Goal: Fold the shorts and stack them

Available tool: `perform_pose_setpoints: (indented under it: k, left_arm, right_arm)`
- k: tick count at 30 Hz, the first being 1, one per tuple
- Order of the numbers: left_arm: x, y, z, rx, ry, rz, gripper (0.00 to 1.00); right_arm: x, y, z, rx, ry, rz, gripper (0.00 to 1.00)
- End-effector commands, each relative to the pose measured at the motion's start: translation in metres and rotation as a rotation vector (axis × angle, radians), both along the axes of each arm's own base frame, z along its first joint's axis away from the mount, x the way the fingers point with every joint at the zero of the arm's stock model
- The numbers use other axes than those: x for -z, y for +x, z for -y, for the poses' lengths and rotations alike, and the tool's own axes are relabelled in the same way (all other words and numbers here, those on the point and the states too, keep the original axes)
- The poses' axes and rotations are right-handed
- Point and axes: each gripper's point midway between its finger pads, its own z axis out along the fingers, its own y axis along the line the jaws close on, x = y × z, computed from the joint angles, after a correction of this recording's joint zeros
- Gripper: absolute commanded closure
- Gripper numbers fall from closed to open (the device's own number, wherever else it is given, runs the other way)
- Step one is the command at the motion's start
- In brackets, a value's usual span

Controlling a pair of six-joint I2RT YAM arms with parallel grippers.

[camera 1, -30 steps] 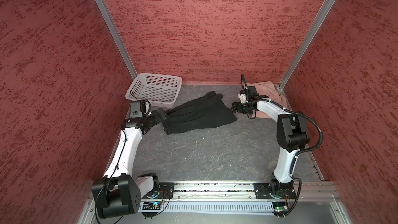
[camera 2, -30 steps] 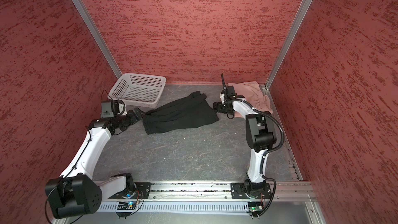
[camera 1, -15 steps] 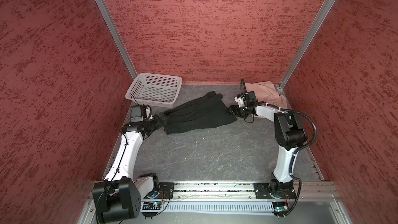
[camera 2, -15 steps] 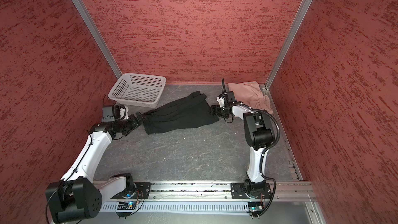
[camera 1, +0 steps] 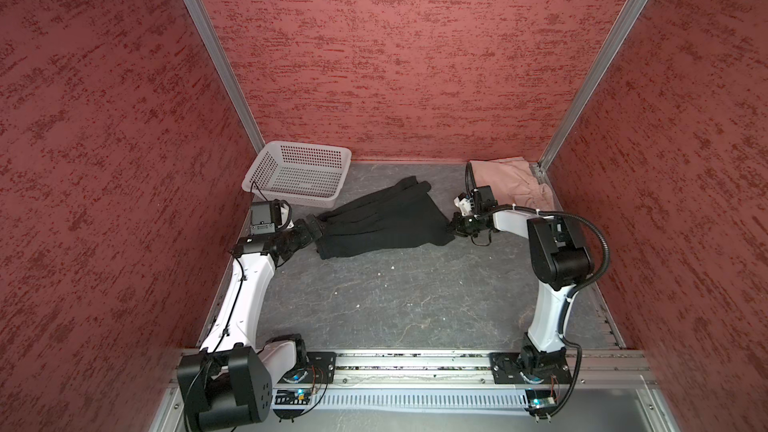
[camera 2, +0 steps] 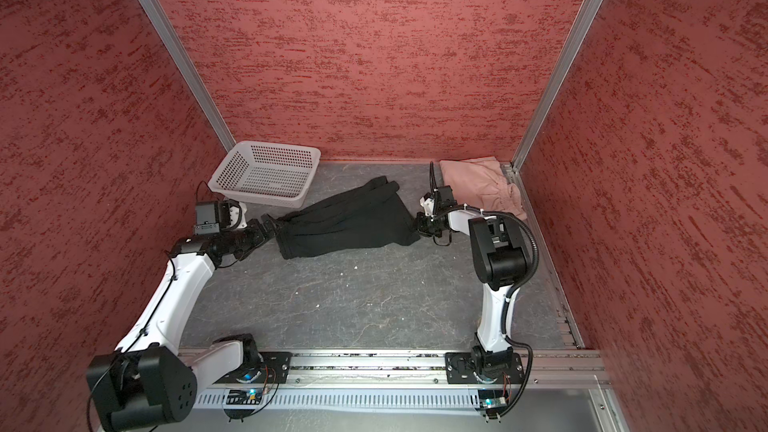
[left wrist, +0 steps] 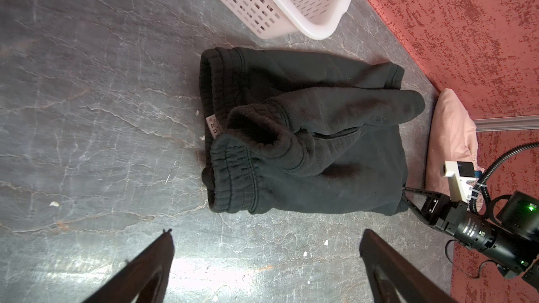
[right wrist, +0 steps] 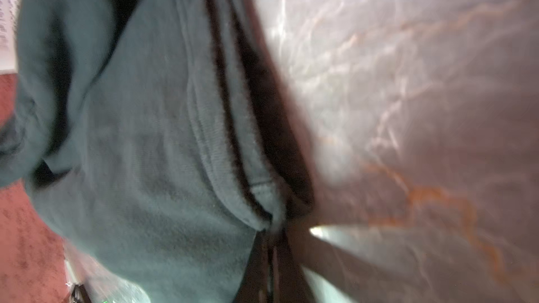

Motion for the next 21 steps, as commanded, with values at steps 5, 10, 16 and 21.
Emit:
perform_pose_setpoints:
  k: [5,10,16,21]
  left_arm:
    - [-0.029,-0.007,0.008,0.041,0.07,0.042,0.01]
    - [-0.035,-0.013,0.03,0.108,0.129,0.027,0.01]
    - [-0.022,-0.023,0.055,0.243,0.22,-0.034,0.0]
    - [-0.021,-0.026,0.08,0.372,0.201,0.002,0.0]
  right_arm:
    - [-0.005,-0.069,0.041,0.043,-0.211,-0.137,1.0]
    - [-0.017,-0.12,0.057,0.096,-0.238,-0.202,1.0]
    - [-0.047,-0.152,0.079,0.18,-0.292,-0.182,0.75]
    - [-0.09,-0.146,0.092,0.232,-0.328,-0.079,0.39]
